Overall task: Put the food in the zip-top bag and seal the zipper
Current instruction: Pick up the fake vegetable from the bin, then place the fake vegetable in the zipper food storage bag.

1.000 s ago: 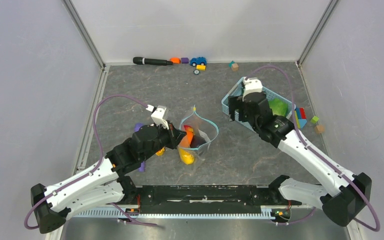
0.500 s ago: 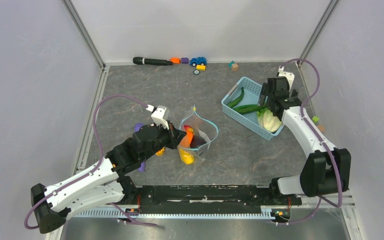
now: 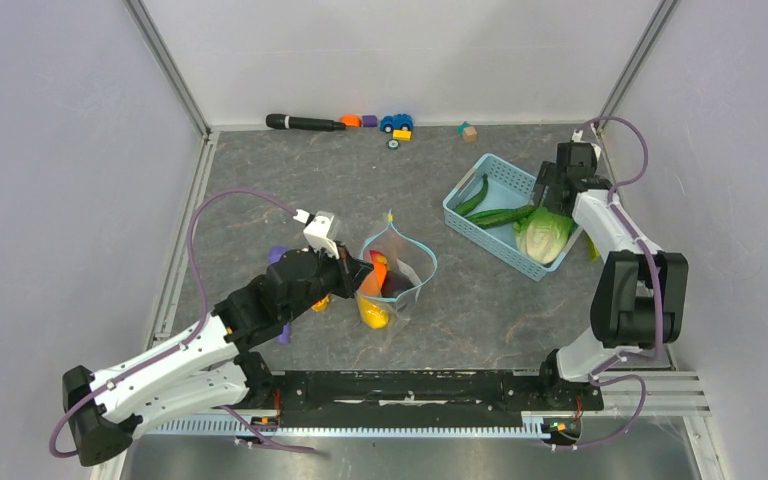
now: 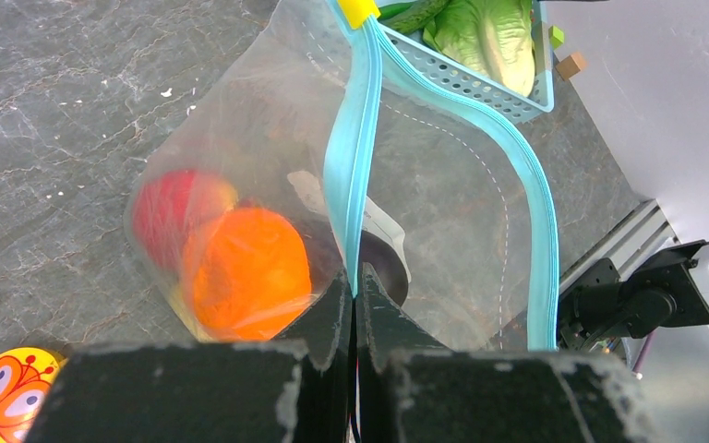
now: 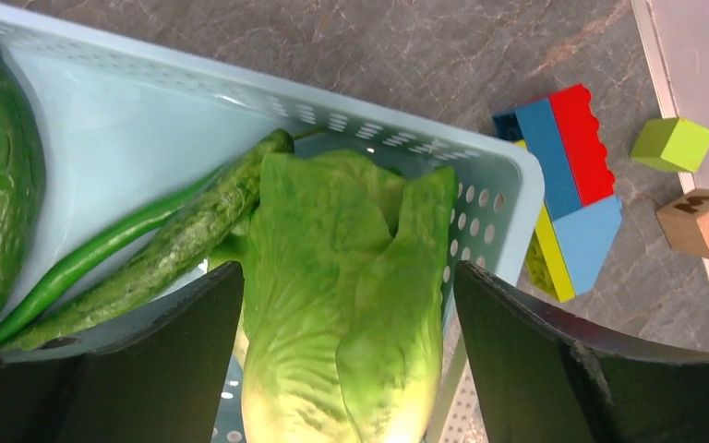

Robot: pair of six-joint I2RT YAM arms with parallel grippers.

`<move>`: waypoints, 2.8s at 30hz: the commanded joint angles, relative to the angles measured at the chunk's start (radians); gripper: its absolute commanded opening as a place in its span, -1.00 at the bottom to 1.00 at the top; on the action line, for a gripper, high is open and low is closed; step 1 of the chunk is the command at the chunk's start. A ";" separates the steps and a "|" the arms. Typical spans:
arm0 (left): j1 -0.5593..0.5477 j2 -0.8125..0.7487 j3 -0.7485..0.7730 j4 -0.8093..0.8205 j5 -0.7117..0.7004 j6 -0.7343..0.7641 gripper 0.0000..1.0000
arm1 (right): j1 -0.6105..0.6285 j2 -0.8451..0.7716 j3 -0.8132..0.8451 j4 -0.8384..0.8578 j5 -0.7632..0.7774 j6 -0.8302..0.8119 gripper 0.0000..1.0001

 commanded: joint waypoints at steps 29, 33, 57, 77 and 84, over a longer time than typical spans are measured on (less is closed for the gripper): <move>-0.003 0.001 0.013 0.037 -0.008 0.010 -0.96 | -0.077 0.150 0.059 0.081 -0.171 -0.010 -0.54; -0.003 0.000 0.012 0.038 -0.005 0.007 -0.96 | -0.077 0.038 -0.002 0.141 -0.172 -0.001 -0.71; -0.003 0.000 0.009 0.044 0.005 0.001 -0.96 | 0.009 -0.585 -0.469 0.817 -0.238 -0.116 -1.00; -0.003 0.009 0.015 0.044 0.011 -0.009 -0.96 | 0.621 -0.770 -0.485 1.016 -0.307 -0.070 -1.00; -0.003 -0.010 0.012 0.038 0.002 -0.009 -0.96 | 0.822 -0.693 -0.398 1.095 -0.236 -0.175 -1.00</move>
